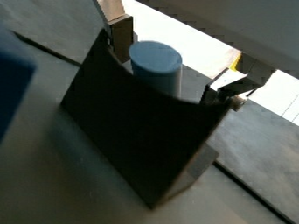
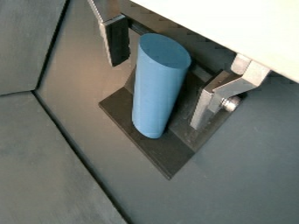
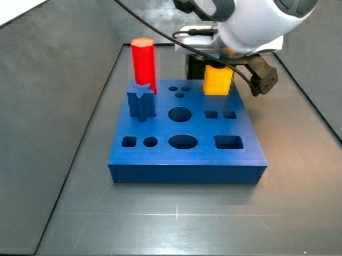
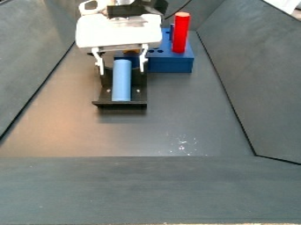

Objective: Pick up the oval object. Move up. Place the oval object on the fixture. Regrasp the oval object. Move to above the board. Insert the oval object.
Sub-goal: Regrasp the oval object, then move to above the board.

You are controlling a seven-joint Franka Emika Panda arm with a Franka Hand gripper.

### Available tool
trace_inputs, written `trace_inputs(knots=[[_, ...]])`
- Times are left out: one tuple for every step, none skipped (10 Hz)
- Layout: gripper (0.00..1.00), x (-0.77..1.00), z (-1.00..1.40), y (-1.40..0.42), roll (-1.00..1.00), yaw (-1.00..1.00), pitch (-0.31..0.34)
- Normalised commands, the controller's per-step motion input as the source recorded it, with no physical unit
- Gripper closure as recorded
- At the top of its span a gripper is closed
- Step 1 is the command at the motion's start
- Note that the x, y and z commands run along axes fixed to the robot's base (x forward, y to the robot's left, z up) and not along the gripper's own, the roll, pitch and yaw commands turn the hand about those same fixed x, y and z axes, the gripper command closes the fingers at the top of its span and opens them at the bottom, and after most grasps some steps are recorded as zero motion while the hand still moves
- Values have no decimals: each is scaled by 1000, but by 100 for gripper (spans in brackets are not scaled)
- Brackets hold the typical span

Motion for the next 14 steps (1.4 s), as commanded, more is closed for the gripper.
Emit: trace_inputs(knots=[[100,0,0,0,0,0,0],[100,-41,1000,-271,-112,164,-203],[100,-42,1000,-272,-112,162,-201],[100,-50,1000,-256,-76,105,-194],[100,-52,1000,-243,-54,36,-196],[100,-54,1000,-237,-33,-5,-179],[100,-57,1000,-227,-9,-46,-135],[100,-58,1000,-219,-3,-68,-94],[100,-57,1000,-211,-3,-87,-55],[100,-59,1000,-202,-4,-105,-16],[100,-58,1000,-187,-8,-106,33],[100,-58,1000,-174,-14,-95,67],[100,-58,1000,-158,-29,-68,105],[100,-59,1000,-150,-38,-51,121]])
